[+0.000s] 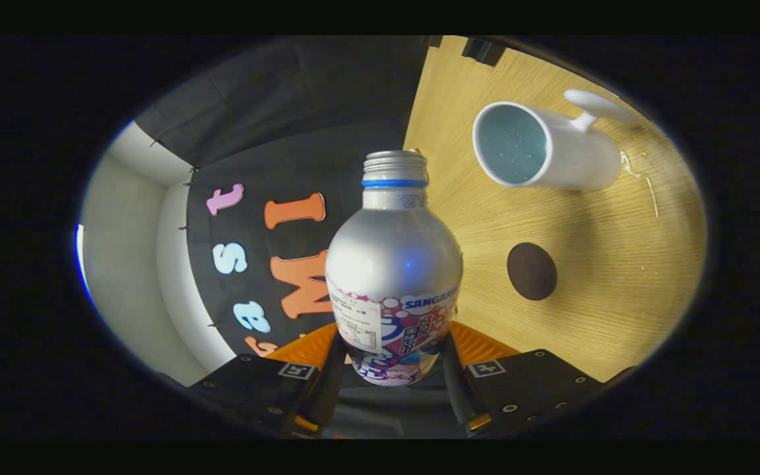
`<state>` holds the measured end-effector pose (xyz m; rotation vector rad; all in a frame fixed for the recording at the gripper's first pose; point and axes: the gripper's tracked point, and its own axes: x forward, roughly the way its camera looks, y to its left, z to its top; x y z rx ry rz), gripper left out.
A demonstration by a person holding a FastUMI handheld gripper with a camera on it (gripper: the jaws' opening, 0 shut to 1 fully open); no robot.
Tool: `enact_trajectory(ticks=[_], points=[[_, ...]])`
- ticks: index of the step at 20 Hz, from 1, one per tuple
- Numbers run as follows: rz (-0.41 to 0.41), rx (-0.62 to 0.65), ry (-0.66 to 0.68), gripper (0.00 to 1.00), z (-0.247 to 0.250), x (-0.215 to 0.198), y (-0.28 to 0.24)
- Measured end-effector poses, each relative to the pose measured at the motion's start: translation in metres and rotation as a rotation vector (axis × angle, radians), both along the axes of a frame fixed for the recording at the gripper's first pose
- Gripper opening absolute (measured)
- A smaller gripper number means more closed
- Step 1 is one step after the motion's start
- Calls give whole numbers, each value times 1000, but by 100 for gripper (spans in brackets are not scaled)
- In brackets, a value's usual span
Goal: Take the bottle from table, then pour the juice into the cup, finally place the bottle on the coaster
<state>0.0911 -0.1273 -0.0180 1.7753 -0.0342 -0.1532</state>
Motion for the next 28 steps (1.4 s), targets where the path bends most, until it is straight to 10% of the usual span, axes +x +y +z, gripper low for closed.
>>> enact_trajectory(ticks=[28], points=[[-43, 212, 6, 69, 3, 6, -6]])
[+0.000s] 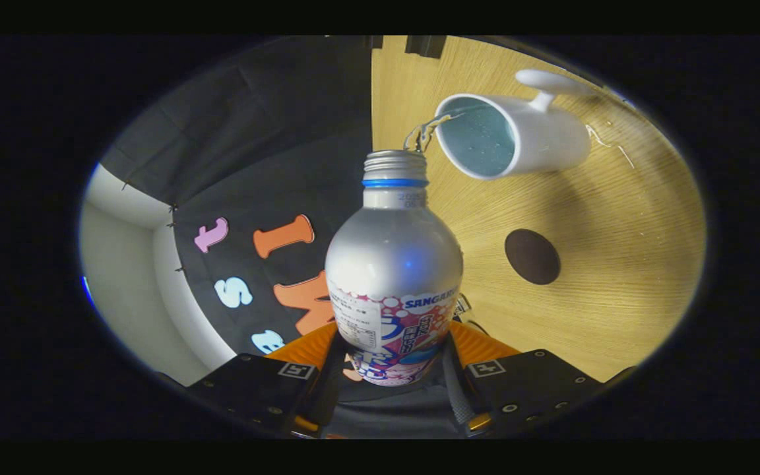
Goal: Take the bottle from table, then pour the juice into the cup, finally place the bottle on the coaster
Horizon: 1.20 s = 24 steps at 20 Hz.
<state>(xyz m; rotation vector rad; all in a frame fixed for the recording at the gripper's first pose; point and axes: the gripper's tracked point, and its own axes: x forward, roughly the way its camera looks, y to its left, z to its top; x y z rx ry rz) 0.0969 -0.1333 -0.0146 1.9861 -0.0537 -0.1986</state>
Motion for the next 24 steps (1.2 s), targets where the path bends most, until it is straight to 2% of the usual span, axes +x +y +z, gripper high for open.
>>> enact_trajectory(ticks=[24], points=[[-47, 110, -22, 69, 8, 1, -9]])
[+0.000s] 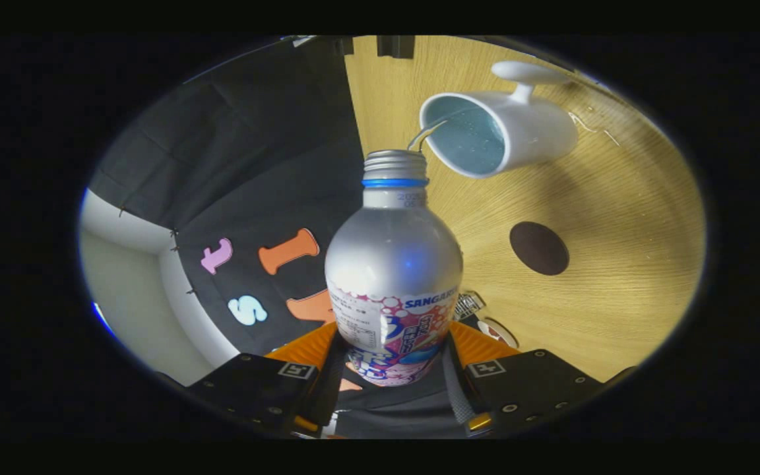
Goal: Take the bottle from table, then pour the juice into the cup, finally place the bottle on the coaster
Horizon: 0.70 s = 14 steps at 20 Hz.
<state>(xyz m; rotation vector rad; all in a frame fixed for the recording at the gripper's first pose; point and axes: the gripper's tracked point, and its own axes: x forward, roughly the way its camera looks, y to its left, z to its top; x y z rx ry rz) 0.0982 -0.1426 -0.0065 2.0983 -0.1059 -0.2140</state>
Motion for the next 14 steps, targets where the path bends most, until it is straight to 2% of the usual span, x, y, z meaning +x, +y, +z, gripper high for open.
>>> enact_trajectory(ticks=[14], points=[[-39, 65, -39, 71, 7, -1, -10]])
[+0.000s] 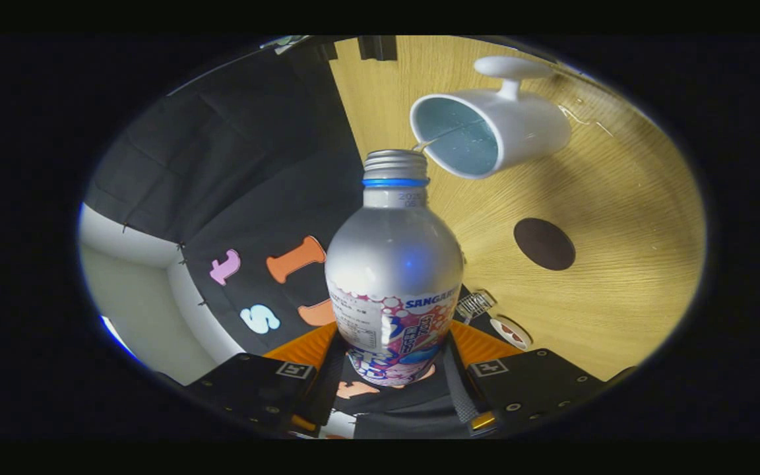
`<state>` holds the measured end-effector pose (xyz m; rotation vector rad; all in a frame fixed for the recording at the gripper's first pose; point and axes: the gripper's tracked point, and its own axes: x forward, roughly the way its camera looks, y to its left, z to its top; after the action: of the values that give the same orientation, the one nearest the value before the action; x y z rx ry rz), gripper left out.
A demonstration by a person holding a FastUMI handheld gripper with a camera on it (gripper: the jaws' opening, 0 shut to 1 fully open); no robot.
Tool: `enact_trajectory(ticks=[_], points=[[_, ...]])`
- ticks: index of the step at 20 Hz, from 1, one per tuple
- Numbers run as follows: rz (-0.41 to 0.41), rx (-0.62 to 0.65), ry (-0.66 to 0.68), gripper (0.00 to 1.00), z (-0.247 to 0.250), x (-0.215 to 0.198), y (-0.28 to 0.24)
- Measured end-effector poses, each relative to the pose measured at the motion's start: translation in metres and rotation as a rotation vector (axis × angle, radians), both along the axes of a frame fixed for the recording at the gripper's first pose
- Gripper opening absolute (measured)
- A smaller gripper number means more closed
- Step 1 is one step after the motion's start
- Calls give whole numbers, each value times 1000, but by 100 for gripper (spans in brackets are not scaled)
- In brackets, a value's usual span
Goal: Take the bottle from table, then pour the juice into the cup, finally place the bottle on the coaster
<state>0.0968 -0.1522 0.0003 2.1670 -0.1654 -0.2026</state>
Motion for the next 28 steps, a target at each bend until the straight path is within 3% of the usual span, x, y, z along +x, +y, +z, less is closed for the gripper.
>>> enact_trajectory(ticks=[28], points=[[-85, 132, -107, 71, 9, 1, -10]])
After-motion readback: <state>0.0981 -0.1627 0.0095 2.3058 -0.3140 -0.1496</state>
